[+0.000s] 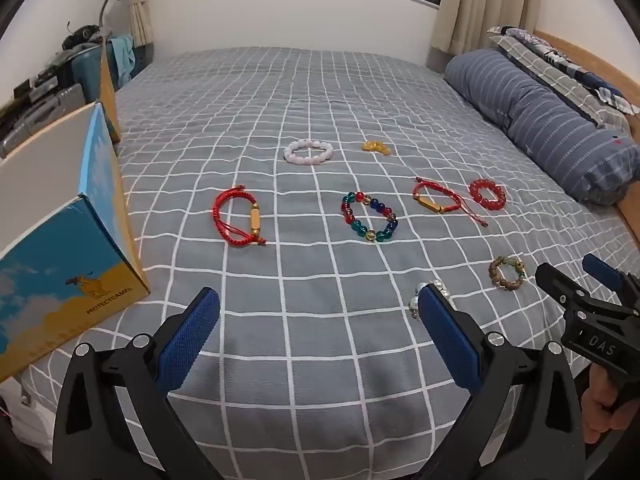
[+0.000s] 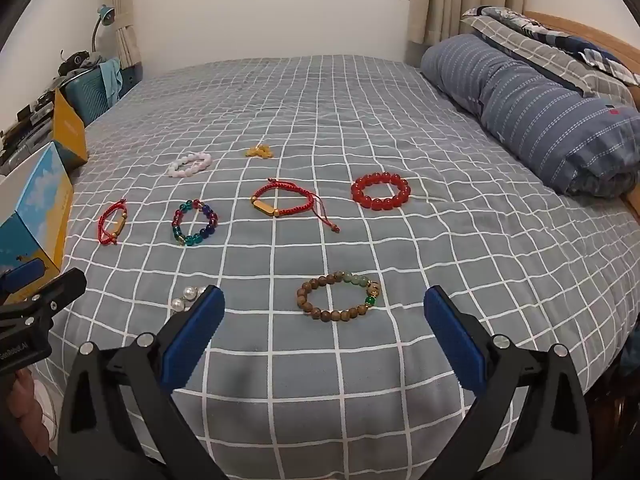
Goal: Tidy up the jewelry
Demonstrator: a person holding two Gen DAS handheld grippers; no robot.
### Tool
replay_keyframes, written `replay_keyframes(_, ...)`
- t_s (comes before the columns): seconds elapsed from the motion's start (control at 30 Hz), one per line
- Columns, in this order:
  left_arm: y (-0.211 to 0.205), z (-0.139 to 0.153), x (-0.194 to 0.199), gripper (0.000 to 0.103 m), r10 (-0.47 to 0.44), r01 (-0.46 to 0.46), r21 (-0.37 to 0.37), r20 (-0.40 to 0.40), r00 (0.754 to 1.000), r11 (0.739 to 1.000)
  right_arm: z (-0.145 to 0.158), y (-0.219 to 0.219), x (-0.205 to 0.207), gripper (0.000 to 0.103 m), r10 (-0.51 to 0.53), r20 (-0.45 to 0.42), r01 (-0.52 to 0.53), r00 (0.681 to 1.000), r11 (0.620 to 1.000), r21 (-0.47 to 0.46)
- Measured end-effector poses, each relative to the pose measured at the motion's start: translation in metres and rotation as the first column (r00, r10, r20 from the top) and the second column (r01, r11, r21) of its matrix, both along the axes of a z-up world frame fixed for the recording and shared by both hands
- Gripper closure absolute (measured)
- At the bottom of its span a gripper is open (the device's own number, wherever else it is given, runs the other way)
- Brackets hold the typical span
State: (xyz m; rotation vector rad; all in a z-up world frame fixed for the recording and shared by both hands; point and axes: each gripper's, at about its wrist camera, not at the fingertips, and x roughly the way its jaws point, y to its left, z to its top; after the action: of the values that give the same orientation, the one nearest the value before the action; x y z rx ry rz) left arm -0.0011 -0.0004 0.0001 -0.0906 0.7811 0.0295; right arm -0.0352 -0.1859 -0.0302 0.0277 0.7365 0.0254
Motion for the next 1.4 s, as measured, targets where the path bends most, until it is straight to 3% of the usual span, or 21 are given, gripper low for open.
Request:
replay_keyframes(0.07, 0.000, -0.001, 0.003, 0.005, 0.003, -0.003, -0.003, -0.028, 1.000, 1.000, 0.000, 0.000, 0.000, 0.007, 0.000, 0.000, 0.000, 1.000, 1.000, -0.002)
replay_keyframes(1.4, -0.003, 0.006, 0.003, 0.005, 0.004, -0.003, 0.038, -0.018, 1.000, 0.999, 0.006, 0.009, -0.003, 0.007, 0.011, -0.021, -0.011, 1.000, 1.000, -0.007)
